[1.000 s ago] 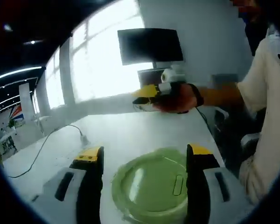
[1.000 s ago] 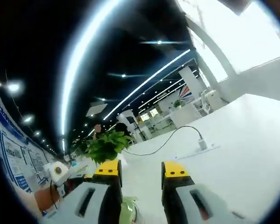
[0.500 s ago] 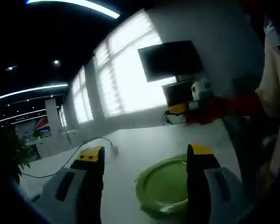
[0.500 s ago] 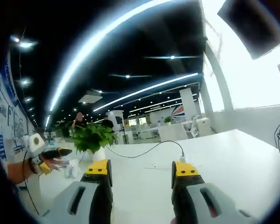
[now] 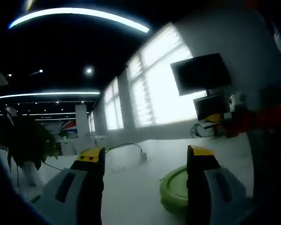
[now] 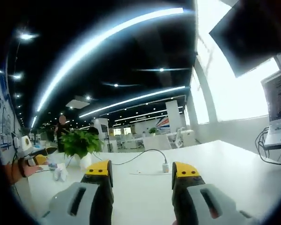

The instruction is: Open container latches remove lid place lid upside down on tabletop take tomato from container place on tabletop

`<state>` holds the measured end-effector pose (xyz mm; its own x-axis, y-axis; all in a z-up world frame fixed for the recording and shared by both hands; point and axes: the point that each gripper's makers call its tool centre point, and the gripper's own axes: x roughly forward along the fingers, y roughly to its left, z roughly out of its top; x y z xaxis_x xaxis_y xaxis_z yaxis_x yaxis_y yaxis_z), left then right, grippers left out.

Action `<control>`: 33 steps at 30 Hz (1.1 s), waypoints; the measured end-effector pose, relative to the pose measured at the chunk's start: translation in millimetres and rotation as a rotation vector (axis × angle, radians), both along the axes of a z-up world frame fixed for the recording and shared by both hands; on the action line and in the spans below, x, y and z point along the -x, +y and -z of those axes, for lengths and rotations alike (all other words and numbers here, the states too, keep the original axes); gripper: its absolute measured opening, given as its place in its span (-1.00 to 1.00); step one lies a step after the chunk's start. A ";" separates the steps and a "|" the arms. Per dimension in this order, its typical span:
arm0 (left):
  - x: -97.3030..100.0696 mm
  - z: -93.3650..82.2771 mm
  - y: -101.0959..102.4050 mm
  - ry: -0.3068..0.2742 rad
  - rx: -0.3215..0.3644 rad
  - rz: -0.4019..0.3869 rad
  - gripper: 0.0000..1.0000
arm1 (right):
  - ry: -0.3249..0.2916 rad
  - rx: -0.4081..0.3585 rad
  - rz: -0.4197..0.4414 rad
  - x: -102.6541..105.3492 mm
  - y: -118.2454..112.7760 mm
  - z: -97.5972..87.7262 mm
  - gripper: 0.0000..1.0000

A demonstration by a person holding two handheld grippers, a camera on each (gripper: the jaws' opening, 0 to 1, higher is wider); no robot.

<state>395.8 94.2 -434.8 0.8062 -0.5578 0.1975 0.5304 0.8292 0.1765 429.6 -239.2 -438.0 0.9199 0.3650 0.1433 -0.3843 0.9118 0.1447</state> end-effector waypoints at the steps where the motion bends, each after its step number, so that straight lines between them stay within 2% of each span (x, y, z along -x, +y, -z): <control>1: 0.4 1.8 2.8 0.001 0.003 -0.010 0.27 | -0.002 -0.001 0.010 0.8 -2.9 1.1 -0.10; 5: 1.1 9.3 13.0 0.006 0.007 -0.052 0.26 | -0.001 0.013 0.058 4.1 -13.8 7.8 -0.10; 13: 2.9 22.0 35.2 -0.006 0.029 -0.144 0.25 | 0.022 -0.038 0.111 10.0 -31.7 31.7 -0.11; 18: 5.6 36.3 47.7 0.016 0.031 -0.184 0.24 | 0.041 -0.035 0.150 14.5 -40.9 46.2 -0.11; 20: 6.3 39.8 52.7 0.024 0.052 -0.192 0.22 | 0.054 -0.043 0.155 16.2 -41.8 52.9 -0.11; 26: 6.4 45.0 56.1 0.036 0.047 -0.207 0.22 | 0.087 -0.069 0.155 20.6 -38.5 68.2 -0.12; 31: 8.7 43.9 57.0 0.032 0.052 -0.212 0.21 | 0.093 -0.088 0.147 22.1 -33.4 68.9 -0.12; 33: 9.2 43.9 57.7 0.030 0.047 -0.215 0.20 | 0.087 -0.119 0.150 23.3 -32.0 64.7 -0.12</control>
